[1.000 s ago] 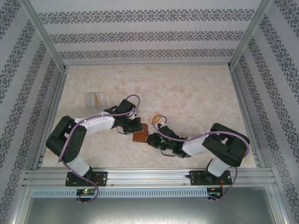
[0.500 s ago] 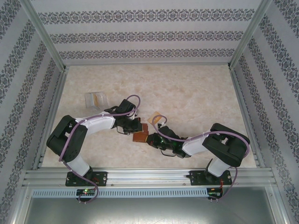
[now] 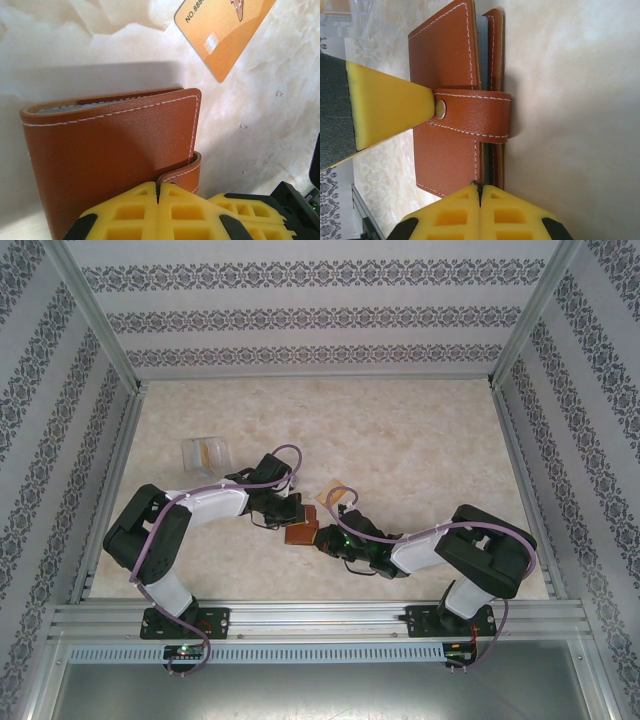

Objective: Put the credit cards into the card holder

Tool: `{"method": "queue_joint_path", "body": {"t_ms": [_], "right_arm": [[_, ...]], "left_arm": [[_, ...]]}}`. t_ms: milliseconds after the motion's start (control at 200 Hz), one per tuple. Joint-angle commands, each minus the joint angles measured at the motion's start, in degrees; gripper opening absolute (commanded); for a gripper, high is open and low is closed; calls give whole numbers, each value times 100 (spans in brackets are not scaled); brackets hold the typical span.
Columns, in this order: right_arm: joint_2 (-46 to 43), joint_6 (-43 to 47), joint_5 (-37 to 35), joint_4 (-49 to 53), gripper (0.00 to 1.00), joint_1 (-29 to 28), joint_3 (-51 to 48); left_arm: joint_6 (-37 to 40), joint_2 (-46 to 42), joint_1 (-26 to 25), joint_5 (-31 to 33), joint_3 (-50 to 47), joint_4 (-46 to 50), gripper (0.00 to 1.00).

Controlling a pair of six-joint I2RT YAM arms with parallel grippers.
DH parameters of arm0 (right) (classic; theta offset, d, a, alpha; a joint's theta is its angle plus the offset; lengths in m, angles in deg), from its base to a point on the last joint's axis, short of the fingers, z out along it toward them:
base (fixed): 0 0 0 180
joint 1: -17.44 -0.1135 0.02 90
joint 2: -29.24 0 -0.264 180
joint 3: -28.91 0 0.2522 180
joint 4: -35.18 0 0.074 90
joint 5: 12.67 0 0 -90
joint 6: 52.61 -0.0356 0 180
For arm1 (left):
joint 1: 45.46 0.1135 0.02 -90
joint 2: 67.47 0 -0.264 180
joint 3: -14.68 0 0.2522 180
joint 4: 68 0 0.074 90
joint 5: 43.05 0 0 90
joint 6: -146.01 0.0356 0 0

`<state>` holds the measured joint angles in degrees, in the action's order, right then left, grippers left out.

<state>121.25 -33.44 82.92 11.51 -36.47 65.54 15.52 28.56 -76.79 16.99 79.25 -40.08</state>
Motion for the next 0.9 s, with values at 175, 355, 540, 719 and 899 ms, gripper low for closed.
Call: {"method": "queue_joint_path", "body": {"t_ms": [175, 355, 540, 719, 899], "right_arm": [[-34, -90, -173, 263, 0, -67, -44], [-16, -98, -172, 265, 0, -63, -38], [4, -106, -167, 271, 0, -65, -29], [6, -124, -172, 271, 0, -58, -51], [19, -112, -155, 289, 0, -58, -11]], "left_arm": [[175, -262, 100, 97, -18, 249, 0], [152, -279, 100, 116, -59, 207, 0], [-73, -154, 101, -55, -239, -158, 0], [-91, -277, 102, -8, -376, -155, 0], [-38, -246, 98, 58, -403, -87, 0]]}}
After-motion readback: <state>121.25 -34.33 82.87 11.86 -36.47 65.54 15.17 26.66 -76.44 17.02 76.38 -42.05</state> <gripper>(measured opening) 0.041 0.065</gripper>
